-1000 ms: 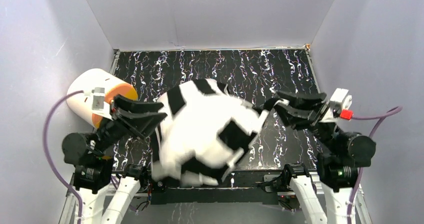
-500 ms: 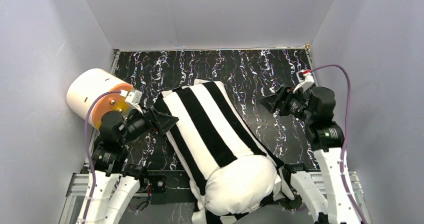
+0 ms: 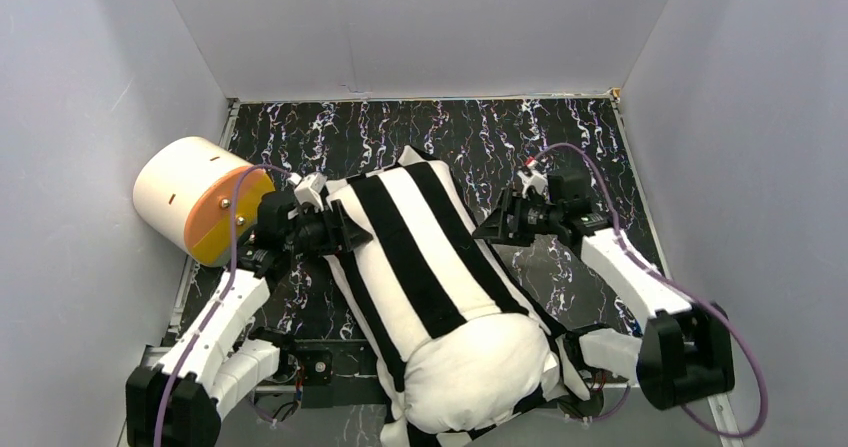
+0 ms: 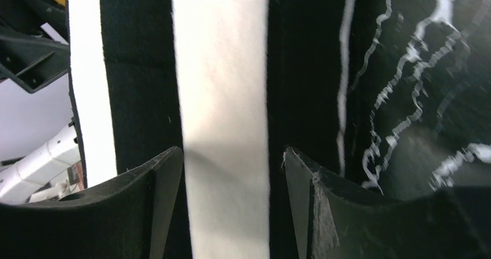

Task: Put the pillow into the pillowcase
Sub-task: Smooth out the pillow at the center of the board.

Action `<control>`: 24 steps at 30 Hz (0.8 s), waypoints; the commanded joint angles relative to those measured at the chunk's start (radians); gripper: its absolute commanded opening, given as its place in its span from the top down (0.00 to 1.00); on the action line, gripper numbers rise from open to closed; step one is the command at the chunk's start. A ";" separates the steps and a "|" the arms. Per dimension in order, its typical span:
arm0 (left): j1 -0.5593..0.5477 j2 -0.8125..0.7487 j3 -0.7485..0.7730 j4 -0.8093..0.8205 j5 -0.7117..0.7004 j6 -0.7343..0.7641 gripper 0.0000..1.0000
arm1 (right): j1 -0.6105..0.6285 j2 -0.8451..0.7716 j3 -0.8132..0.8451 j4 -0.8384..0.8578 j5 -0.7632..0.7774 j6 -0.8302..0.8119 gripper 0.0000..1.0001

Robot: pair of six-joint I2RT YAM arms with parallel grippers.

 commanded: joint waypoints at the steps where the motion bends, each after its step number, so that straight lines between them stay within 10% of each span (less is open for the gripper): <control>1: -0.027 0.139 -0.003 0.196 -0.045 -0.039 0.45 | 0.061 0.168 0.050 0.296 -0.097 0.031 0.33; 5: -0.036 0.341 0.040 0.421 -0.078 -0.093 0.66 | 0.066 0.382 0.217 0.450 -0.085 -0.042 0.78; 10: -0.039 0.782 0.456 0.377 -0.212 -0.078 0.64 | 0.035 0.943 0.985 0.216 -0.045 -0.298 0.95; 13: -0.086 0.765 0.645 0.087 -0.342 0.098 0.39 | -0.017 1.128 1.366 -0.053 0.082 -0.320 0.60; 15: -0.202 0.652 0.644 0.058 -0.417 0.228 0.34 | -0.021 0.962 1.206 -0.077 0.225 -0.322 0.37; 24: -0.423 0.592 0.737 0.088 -0.499 0.296 0.30 | -0.047 0.541 0.861 -0.073 0.512 -0.196 0.18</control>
